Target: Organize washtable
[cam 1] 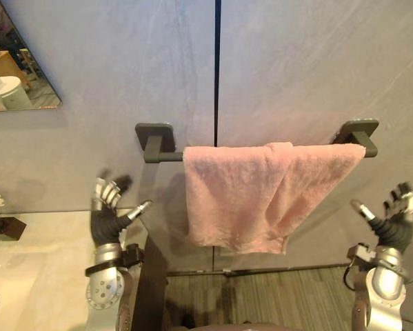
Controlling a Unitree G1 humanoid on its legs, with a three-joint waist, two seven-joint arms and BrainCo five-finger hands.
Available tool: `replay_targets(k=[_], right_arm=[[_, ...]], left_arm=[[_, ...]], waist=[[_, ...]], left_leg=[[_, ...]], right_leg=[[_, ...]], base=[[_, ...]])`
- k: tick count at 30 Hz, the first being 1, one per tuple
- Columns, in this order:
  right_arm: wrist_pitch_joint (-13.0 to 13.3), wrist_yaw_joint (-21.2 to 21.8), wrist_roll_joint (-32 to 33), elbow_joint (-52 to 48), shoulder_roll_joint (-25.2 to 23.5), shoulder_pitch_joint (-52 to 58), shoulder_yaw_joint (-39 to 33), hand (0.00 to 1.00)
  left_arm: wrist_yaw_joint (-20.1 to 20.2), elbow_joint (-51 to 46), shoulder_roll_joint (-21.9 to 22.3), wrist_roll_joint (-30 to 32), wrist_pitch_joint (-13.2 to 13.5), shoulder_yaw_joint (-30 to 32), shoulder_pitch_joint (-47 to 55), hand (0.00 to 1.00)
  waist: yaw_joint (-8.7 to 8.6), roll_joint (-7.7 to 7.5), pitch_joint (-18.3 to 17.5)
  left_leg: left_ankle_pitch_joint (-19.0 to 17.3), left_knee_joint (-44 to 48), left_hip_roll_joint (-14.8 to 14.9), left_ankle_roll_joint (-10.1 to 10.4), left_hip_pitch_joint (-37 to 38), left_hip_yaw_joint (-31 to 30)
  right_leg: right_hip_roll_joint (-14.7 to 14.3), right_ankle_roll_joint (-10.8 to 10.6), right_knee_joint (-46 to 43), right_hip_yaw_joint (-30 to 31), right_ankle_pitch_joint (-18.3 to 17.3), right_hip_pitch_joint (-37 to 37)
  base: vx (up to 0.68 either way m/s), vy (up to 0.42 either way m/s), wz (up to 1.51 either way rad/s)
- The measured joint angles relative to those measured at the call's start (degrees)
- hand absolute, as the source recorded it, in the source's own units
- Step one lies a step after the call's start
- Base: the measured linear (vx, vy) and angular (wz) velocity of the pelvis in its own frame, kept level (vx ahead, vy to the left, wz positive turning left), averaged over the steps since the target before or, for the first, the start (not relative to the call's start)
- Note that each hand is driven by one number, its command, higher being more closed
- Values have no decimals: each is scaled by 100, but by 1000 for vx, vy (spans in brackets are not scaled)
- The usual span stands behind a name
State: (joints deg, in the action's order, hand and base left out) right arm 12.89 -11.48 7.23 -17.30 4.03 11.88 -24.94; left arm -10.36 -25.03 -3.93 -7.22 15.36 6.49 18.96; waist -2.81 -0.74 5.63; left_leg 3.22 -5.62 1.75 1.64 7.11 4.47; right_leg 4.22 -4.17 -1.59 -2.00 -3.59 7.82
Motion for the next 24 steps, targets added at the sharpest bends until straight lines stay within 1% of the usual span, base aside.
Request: replay_targets(k=[1,2,3,4,5,7,9,10,11,12,13,14,15,17,19,20,22,23,24], right_arm=[[34,0,0,-212,4,-20,1,0],[142,3,0,-670,50,-69,4,0],[255,7,0,-981,148,-124,19,0],[315,12,3,-1144,211,-165,28,0],[470,28,15,-1436,400,-288,108,0],[645,53,115,-1612,713,-506,403,0],[824,304,518,-1684,1224,-865,1118,0],[870,379,632,-1684,1380,-976,1358,0],[926,668,975,-1684,1719,-1293,1909,0],[935,868,1190,-1684,1974,-1568,2340,0],[940,975,1315,-1684,2150,-1760,2669,0],[940,1240,1630,-1678,2459,-2061,3211,0],[938,1432,1852,-1660,2722,-2267,3656,0],[917,1717,2146,-1618,3076,-2462,4168,0],[883,2072,2543,-1417,3621,-2502,4794,0],[841,2142,2631,-1358,3709,-2501,4882,0],[666,2327,2877,-1052,4081,-2491,5209,0],[615,2395,2927,-958,4183,-2482,5301,0],[474,2512,3002,-780,4307,-2469,5486,0]], left_arm=[[-9,-138,0,0,38,27,0,0],[-54,-431,-3,-29,137,63,0,0],[-101,-659,-10,-78,198,60,0,0],[-105,-767,-21,-115,256,58,0,0],[-107,-1017,-98,-134,344,41,0,0],[-107,-1312,-311,-276,419,-85,-3,0],[94,-1547,-970,-730,560,-646,-121,0],[172,-1541,-1168,-841,575,-842,-249,0],[436,-1522,-1573,-1157,578,-1270,-617,0],[615,-1486,-1883,-1314,587,-1617,-925,0],[712,-1455,-2098,-1394,590,-1862,-1132,0],[983,-1302,-2502,-1594,602,-2350,-1522,0],[1168,-1084,-2844,-1724,600,-2784,-1858,0],[1422,-792,-3253,-1755,524,-3299,-2241,0],[1738,-370,-3740,-1953,437,-4080,-2636,0],[1802,-283,-3806,-1993,393,-4190,-2687,0],[1951,-5,-4069,-2112,250,-4601,-2857,0],[2018,85,-4131,-2120,224,-4728,-2913,0],[2133,190,-4216,-2120,126,-4939,-2941,0]], waist=[[1,5,-5],[6,22,-16],[4,34,-27],[4,41,-39],[1,47,-50],[-1,45,-96],[6,39,-257],[18,41,-290],[35,48,-338],[51,46,-351],[52,42,-355],[59,33,-360],[60,28,-363],[50,25,-365],[34,22,-365],[24,22,-364],[-8,30,-358],[-19,33,-355],[-53,36,-352]], left_leg=[[0,-15,-2,0,9,-1],[-2,-27,-11,-3,15,-13],[-12,-28,-20,-9,15,-20],[-13,-29,-25,-5,16,-23],[-17,-29,-40,2,44,-24],[-26,-30,-54,15,66,-16],[-25,-30,-75,15,65,-17],[-23,-30,-81,14,69,-17],[-16,-30,-90,7,77,-16],[2,-29,-96,-13,83,-17],[21,-29,-100,-37,86,-18],[26,-29,-105,-38,97,-17],[28,-29,-109,-39,110,-15],[28,-29,-113,-39,122,1],[30,-30,-123,-43,130,21],[30,-30,-125,-44,131,22],[32,-30,-130,-46,133,32],[32,-30,-134,-47,133,31],[66,-30,-165,-79,133,31]], right_leg=[[2,-1,-14,2,-5,2],[5,-5,-30,1,-13,3],[5,-9,-35,-11,-18,5],[5,-14,-40,-15,-21,3],[5,-23,-41,-26,-28,1],[14,-37,-41,-45,-40,5],[39,-85,-42,-61,-68,9],[46,-88,-45,-67,-68,14],[56,-96,-59,-70,-62,17],[60,-95,-74,-69,-53,19],[64,-69,-87,-70,-34,19],[69,-67,-127,-69,-33,20],[73,-67,-143,-62,-33,24],[75,-68,-159,-36,-33,18],[79,-68,-179,48,-34,-4],[80,-68,-186,49,-35,-5],[79,-72,-223,51,-40,-8],[79,-72,-226,51,-40,-10],[80,-71,-230,54,-40,-13]], base=[[-49,-7,1],[-80,-10,3],[-82,-10,4],[-100,-7,6],[-100,-4,2],[-76,0,-2],[-16,2,0],[-18,7,4],[-24,9,4],[-30,8,4],[-31,5,3],[0,0,0],[0,0,0],[-16,-1,-7],[-10,2,-10],[-3,-5,-7],[1,-9,-5],[0,0,0],[0,0,0]])
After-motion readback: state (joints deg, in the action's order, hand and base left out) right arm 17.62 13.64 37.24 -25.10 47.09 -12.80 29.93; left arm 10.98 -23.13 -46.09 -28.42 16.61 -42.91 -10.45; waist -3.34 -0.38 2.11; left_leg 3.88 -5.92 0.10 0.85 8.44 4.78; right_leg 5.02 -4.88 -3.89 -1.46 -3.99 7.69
